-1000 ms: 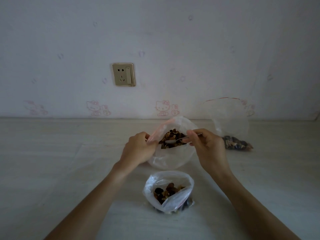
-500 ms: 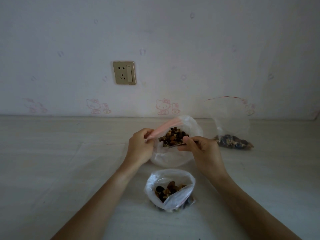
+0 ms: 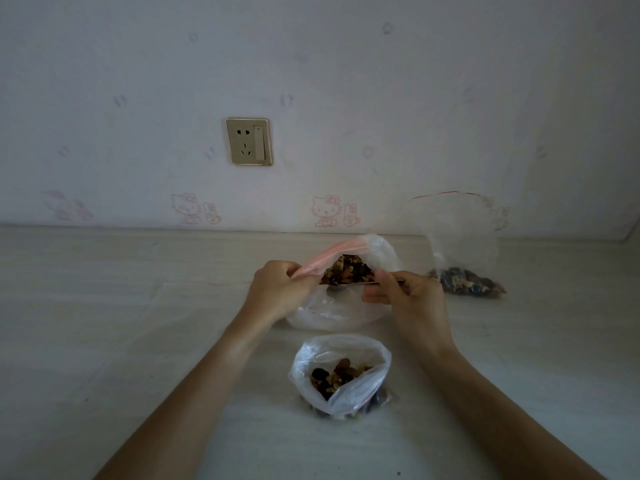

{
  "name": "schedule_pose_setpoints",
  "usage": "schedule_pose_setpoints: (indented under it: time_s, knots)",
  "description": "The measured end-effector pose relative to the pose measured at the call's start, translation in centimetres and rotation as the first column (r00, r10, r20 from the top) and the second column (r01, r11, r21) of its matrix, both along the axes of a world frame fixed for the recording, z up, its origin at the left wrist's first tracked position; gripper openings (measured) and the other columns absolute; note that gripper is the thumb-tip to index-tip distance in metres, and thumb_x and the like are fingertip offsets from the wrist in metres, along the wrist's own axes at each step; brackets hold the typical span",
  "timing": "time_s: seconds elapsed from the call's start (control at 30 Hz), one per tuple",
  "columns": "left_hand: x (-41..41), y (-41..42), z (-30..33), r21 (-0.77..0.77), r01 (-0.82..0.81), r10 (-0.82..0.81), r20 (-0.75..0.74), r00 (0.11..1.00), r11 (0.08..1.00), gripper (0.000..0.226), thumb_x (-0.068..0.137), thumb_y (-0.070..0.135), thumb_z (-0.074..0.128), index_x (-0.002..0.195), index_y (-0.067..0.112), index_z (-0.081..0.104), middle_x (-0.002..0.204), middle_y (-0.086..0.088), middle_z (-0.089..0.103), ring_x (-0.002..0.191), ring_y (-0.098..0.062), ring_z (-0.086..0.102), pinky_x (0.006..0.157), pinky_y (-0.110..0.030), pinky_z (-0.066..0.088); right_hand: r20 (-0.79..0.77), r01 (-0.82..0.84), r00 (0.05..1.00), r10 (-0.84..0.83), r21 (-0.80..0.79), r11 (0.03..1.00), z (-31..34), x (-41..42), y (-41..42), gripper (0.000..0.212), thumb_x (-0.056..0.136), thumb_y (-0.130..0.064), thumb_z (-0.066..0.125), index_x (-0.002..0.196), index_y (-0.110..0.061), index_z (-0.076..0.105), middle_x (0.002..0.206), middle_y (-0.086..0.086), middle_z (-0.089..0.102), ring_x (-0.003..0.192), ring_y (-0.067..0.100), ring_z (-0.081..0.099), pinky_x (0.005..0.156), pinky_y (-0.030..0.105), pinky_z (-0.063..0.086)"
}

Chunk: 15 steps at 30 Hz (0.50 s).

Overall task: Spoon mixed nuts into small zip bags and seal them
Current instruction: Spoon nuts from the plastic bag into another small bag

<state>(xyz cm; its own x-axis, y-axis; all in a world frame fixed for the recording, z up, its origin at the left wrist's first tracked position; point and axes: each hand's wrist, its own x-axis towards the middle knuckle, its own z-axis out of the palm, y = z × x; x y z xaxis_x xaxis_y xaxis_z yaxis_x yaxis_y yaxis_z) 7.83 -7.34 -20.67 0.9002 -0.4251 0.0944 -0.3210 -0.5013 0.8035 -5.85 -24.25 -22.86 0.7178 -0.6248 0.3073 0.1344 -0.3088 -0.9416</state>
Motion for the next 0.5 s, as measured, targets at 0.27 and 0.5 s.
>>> schedule_pose_setpoints:
  time_s: [0.27, 0.5]
  knots:
    - [0.1, -0.5, 0.0, -0.052, -0.008, 0.003, -0.090, 0.996, 0.999, 0.036, 0.099, 0.038, 0.066, 0.073, 0.013, 0.070, 0.043, 0.015, 0.049, 0.046, -0.007, 0.045, 0.051, -0.021, 0.035, 0.011, -0.118, 0.993, 0.118, -0.039, 0.992, 0.4, 0.4, 0.6, 0.021, 0.102, -0.030, 0.061, 0.098, -0.019, 0.078, 0.081, -0.006, 0.080, 0.080, 0.008, 0.077, 0.074, 0.011, 0.054]
    - [0.2, 0.2, 1.4, -0.237, -0.111, -0.008, -0.447, 0.894, 0.965, 0.017, 0.084, 0.031, 0.082, 0.094, 0.017, 0.079, 0.085, -0.007, 0.071, 0.081, -0.025, 0.063, 0.076, -0.036, 0.048, -0.026, -0.072, 0.997, 0.071, -0.049, 0.996, 0.2, 0.2, 0.6, 0.019, 0.101, -0.028, 0.064, 0.092, -0.020, 0.079, 0.079, -0.007, 0.079, 0.071, 0.011, 0.077, 0.069, 0.024, 0.062]
